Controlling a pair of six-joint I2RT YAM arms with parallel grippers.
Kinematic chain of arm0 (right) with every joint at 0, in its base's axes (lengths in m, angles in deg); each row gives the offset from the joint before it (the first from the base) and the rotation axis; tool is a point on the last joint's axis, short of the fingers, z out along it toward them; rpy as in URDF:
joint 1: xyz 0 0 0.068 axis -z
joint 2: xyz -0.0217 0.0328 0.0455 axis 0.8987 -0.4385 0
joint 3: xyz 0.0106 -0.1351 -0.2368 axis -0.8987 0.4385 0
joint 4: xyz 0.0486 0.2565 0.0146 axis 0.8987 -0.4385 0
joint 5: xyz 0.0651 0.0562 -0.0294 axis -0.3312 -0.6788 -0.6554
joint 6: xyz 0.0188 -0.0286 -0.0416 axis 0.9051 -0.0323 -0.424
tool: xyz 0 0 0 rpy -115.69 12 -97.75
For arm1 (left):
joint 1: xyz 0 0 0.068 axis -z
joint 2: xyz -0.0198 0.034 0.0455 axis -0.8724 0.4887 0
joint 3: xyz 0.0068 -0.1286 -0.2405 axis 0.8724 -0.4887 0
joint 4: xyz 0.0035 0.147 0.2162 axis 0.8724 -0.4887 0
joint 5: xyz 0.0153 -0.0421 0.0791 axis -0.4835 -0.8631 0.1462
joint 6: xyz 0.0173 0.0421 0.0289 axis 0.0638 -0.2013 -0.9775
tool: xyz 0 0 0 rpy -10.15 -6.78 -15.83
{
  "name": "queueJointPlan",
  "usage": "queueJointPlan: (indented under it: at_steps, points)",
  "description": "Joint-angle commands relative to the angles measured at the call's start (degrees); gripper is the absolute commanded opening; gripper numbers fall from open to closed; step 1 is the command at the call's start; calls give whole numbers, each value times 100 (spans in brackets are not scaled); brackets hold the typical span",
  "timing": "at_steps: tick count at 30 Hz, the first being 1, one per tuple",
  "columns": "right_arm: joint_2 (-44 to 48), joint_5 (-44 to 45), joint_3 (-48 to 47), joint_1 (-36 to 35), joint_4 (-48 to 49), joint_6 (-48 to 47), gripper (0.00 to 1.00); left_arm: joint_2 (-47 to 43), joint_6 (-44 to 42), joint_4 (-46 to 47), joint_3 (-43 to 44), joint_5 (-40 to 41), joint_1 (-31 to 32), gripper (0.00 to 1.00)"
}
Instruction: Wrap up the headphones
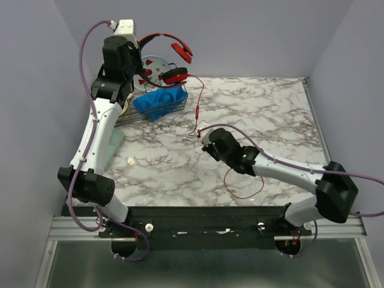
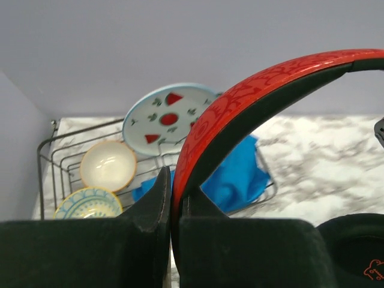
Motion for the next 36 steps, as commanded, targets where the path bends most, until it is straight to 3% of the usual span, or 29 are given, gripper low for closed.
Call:
queueJointPlan:
  at_steps: [1, 10, 17, 22, 30, 36]
  points:
    - [1136, 1794, -773, 55, -1912, -437, 1, 196, -1007, 1091, -655, 609, 13, 0]
    - [1868, 2745, -2064, 63, -2388, -1632, 1, 310, -2519, 2068, -1754, 1242, 435, 0]
    - [1658, 2062, -3276, 55, -2046, -2353, 1, 178, -3397, 2120, -2255, 1329, 1146, 0]
    - [1306, 1350, -3938, 55, -1871, -2775, 1, 258, -3671, 1998, -2431, 1269, 1639, 0]
    - [673, 1472, -4904, 116, -1659, -3382, 1, 170, -3909, 1541, -2809, 926, 2333, 0]
    - [462, 1130, -5081, 599, -1659, -3094, 1, -172, -3488, 821, -2844, -154, 2615, 0]
